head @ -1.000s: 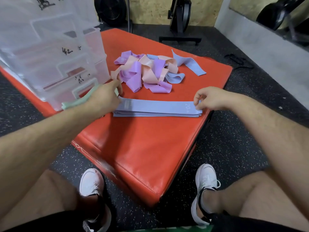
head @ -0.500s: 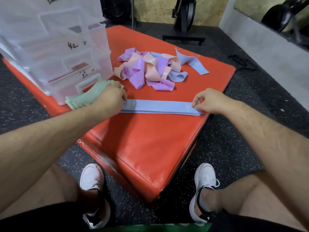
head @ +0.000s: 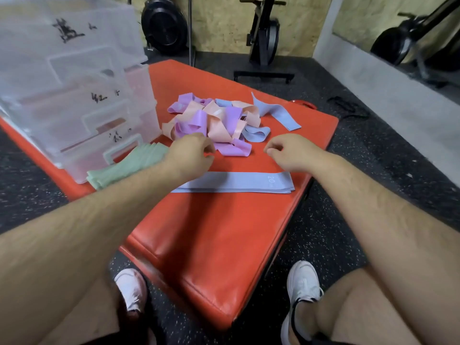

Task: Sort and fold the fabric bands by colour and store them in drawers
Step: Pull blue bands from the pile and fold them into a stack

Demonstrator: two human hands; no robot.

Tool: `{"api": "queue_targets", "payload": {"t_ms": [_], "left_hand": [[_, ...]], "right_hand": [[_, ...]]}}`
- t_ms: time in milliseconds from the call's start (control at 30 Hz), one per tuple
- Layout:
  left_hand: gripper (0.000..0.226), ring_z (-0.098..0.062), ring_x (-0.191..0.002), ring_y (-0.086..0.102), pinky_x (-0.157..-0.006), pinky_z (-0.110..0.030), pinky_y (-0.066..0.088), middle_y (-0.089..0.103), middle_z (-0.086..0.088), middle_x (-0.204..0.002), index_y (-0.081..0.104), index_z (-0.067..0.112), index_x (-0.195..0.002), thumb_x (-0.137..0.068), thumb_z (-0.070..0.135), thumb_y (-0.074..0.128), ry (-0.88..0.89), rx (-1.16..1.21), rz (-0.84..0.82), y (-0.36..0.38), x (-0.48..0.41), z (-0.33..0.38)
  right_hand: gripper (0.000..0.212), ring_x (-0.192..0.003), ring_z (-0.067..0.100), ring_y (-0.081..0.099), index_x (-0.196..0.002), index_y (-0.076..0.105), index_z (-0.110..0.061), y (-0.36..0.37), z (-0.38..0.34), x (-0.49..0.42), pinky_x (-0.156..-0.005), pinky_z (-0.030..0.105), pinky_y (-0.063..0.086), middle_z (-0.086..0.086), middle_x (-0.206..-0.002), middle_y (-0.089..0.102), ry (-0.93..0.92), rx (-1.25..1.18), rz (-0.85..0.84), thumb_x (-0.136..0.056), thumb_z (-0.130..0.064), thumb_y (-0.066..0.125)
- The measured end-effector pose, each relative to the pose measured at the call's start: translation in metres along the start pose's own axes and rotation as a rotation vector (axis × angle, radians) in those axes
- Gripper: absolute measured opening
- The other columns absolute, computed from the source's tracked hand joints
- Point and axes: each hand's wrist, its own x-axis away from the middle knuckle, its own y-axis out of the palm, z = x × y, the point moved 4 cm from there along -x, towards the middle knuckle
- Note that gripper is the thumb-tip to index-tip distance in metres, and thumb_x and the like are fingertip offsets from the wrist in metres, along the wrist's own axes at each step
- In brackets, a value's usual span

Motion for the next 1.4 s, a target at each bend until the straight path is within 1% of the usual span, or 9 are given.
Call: {"api": "queue_targets", "payload": {"t_ms": [300,400,600,733,900,1167,1267,1333,1400], "left_hand": [[0.041,-0.029,-0.109,0.057,-0.089,-0.044,0.048,0.062,0.000,-0.110,0.066,0.024,-0.106,-0.079,0.036,0.038,0.040,0.031,-0.112,0.040,-0.055,0.053],[0.035,-0.027,-0.113,0.056,-0.092,-0.044,0.047,0.062,0.000,-0.120,0.063,0.025,-0.120,-0.089,0.032,0.049,0.057,0.030,-0.089,0.050,-0.066,0.055],[0.028,-0.027,-0.109,0.057,-0.085,-0.040,0.046,0.062,0.002,-0.113,0.064,0.026,-0.112,-0.087,0.030,0.052,0.049,0.033,-0.074,0.053,-0.071,0.050],[0.036,-0.028,-0.112,0.056,-0.089,-0.043,0.047,0.060,0.001,-0.121,0.061,0.024,-0.121,-0.086,0.032,0.055,0.032,0.084,-0.085,0.043,-0.070,0.051],[0.049,-0.026,-0.118,0.054,-0.093,-0.044,0.048,0.057,0.000,-0.128,0.058,0.020,-0.129,-0.083,0.032,0.049,0.051,0.101,-0.077,0.030,-0.062,0.057],[0.048,-0.020,-0.124,0.053,-0.095,-0.034,0.046,0.055,0.003,-0.136,0.057,0.019,-0.133,-0.085,0.024,0.062,0.071,0.219,0.054,0.009,-0.050,0.061],[0.048,-0.017,-0.128,0.049,-0.096,-0.029,0.040,0.054,0.002,-0.138,0.054,0.017,-0.137,-0.090,0.026,0.061,0.088,0.225,0.061,0.008,-0.046,0.060],[0.049,-0.015,-0.129,0.048,-0.097,-0.027,0.038,0.053,0.003,-0.140,0.052,0.018,-0.139,-0.092,0.026,0.059,0.075,0.234,0.051,0.008,-0.045,0.060],[0.050,-0.014,-0.131,0.046,-0.099,-0.026,0.036,0.052,0.005,-0.141,0.049,0.021,-0.142,-0.094,0.031,0.058,0.049,0.262,0.035,0.008,-0.044,0.059]], "right_hand": [[0.041,-0.136,0.032,0.044,-0.141,0.056,-0.025,0.038,0.020,-0.068,-0.116,0.041,0.034,0.015,-0.147,0.044,0.088,0.062,-0.071,-0.102,-0.032,0.045],[0.045,-0.138,0.039,0.035,-0.147,0.047,-0.028,0.052,0.021,-0.081,-0.117,0.043,0.029,0.017,-0.151,0.035,0.153,0.149,-0.109,-0.104,-0.039,0.038],[0.053,-0.141,0.038,0.034,-0.151,0.036,-0.012,0.051,0.029,-0.098,-0.116,0.048,0.031,0.012,-0.158,0.032,0.214,0.086,-0.042,-0.102,-0.034,0.035],[0.040,-0.131,0.036,0.047,-0.137,0.049,-0.005,0.021,0.019,-0.092,-0.109,0.043,0.038,0.014,-0.143,0.048,0.068,-0.071,0.224,-0.102,-0.018,0.036],[0.043,-0.139,0.017,0.040,-0.144,0.047,-0.002,-0.022,-0.002,-0.067,-0.109,0.003,0.017,0.009,-0.150,0.046,-0.181,-0.246,0.470,-0.102,-0.006,0.039],[0.045,-0.142,0.015,0.038,-0.145,0.048,0.000,-0.070,-0.023,-0.028,-0.117,0.015,0.024,0.010,-0.152,0.045,-0.268,-0.418,0.627,-0.101,-0.007,0.040],[0.045,-0.138,0.004,0.035,-0.148,0.045,-0.003,-0.077,-0.029,-0.016,-0.104,0.000,0.025,0.005,-0.154,0.041,-0.236,-0.508,0.623,-0.103,-0.005,0.041],[0.046,-0.139,0.005,0.037,-0.150,0.043,-0.007,-0.077,-0.031,-0.012,-0.107,0.009,0.034,-0.002,-0.153,0.039,-0.223,-0.588,0.595,-0.104,-0.007,0.042],[0.047,-0.139,0.015,0.046,-0.151,0.042,-0.014,-0.075,-0.030,-0.012,-0.109,0.037,0.047,-0.010,-0.151,0.037,-0.205,-0.675,0.563,-0.104,-0.013,0.043]]}}
